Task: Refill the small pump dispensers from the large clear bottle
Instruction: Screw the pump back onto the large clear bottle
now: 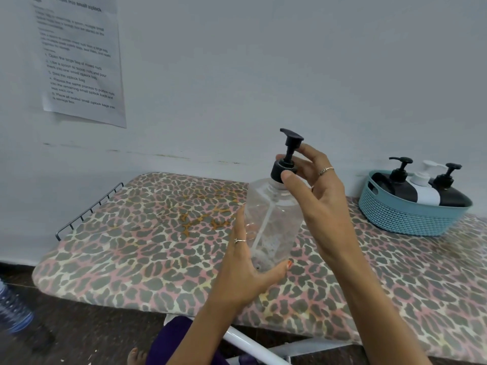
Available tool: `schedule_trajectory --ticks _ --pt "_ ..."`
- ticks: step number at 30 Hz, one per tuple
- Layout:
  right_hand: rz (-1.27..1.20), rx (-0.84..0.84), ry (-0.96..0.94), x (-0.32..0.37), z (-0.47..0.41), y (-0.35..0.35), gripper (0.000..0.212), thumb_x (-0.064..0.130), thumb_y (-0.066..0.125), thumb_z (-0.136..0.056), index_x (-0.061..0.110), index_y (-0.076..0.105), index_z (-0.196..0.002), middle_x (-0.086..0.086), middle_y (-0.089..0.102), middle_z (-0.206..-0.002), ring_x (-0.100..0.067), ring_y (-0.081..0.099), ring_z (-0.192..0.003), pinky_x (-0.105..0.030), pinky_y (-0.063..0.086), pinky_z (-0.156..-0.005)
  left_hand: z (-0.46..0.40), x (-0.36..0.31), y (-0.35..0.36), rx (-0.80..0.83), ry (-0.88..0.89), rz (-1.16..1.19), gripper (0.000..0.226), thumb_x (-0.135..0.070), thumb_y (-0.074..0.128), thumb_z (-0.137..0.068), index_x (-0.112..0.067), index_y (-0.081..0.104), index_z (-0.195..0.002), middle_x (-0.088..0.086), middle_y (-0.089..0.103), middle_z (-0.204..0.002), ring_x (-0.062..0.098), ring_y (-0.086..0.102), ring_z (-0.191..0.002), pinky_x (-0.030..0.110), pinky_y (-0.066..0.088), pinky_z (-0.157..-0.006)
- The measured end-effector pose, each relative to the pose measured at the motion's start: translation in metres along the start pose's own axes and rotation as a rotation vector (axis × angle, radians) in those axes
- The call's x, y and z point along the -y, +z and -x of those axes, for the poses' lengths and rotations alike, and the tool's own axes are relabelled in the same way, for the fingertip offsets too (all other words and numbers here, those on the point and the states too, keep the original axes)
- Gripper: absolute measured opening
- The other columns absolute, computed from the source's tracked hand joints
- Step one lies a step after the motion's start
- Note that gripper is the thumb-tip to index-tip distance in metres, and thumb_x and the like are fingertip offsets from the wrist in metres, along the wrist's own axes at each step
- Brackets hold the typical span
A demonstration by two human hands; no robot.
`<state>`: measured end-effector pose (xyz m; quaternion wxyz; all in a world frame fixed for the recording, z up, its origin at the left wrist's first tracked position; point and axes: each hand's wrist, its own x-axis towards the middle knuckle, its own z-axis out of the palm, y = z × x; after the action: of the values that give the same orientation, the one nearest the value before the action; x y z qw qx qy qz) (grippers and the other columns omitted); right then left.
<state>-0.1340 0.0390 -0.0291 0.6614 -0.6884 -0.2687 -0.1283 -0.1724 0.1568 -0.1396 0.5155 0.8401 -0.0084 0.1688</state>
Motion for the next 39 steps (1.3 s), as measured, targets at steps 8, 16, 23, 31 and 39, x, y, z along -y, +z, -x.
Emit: schedule_trajectory --ticks 8,16,23,31,39 --pt "0.077 -0.062 -0.006 0.003 -0.006 0.002 0.023 0.019 0.078 -0.081 0.019 0.061 -0.096 0.009 0.071 -0.092 -0.006 0.065 -0.093 -0.037 0.048 -0.095 0.000 0.002 0.001 -0.003 0.012 0.006 0.117 -0.060 0.076 -0.062 -0.068 -0.018 -0.131 -0.005 0.026 -0.156 0.013 0.030 -0.141 0.044 0.034 -0.113" --pt "0.057 -0.034 0.012 0.004 -0.001 0.006 0.034 0.031 0.069 -0.085 0.028 0.059 -0.118 0.014 0.069 -0.104 -0.002 0.062 -0.105 -0.041 0.047 -0.101 0.001 0.001 0.000 0.004 -0.007 0.019 0.118 -0.063 0.075 -0.061 -0.065 -0.018 -0.134 -0.006 0.025 -0.157 0.014 0.030 -0.142 0.045 0.034 -0.113" --pt "-0.054 0.100 0.021 0.003 -0.001 -0.007 0.031 0.007 0.058 -0.093 0.024 0.063 -0.119 0.001 0.072 -0.114 -0.010 0.064 -0.113 -0.017 0.048 -0.089 0.001 -0.001 -0.001 0.016 -0.013 0.020 0.117 -0.065 0.072 -0.059 -0.069 -0.021 -0.129 -0.008 0.021 -0.158 0.011 0.029 -0.141 0.039 0.032 -0.115" --pt "0.041 -0.048 0.028 0.003 -0.005 0.000 0.030 0.016 0.080 -0.078 0.028 0.056 -0.091 0.009 0.069 -0.093 -0.003 0.063 -0.090 -0.048 0.049 -0.096 0.000 0.002 -0.001 0.010 -0.021 -0.019 0.118 -0.063 0.074 -0.061 -0.070 -0.023 -0.126 -0.003 0.021 -0.158 0.015 0.028 -0.143 0.045 0.032 -0.114" --pt "0.066 0.050 0.045 0.004 -0.007 -0.011 0.039 0.032 0.067 -0.084 0.023 0.062 -0.121 0.006 0.068 -0.115 -0.008 0.058 -0.116 -0.043 0.043 -0.105 0.002 0.000 0.000 0.007 -0.024 -0.007 0.116 -0.066 0.072 -0.059 -0.070 -0.022 -0.127 -0.004 0.022 -0.158 0.014 0.029 -0.142 0.045 0.033 -0.113"
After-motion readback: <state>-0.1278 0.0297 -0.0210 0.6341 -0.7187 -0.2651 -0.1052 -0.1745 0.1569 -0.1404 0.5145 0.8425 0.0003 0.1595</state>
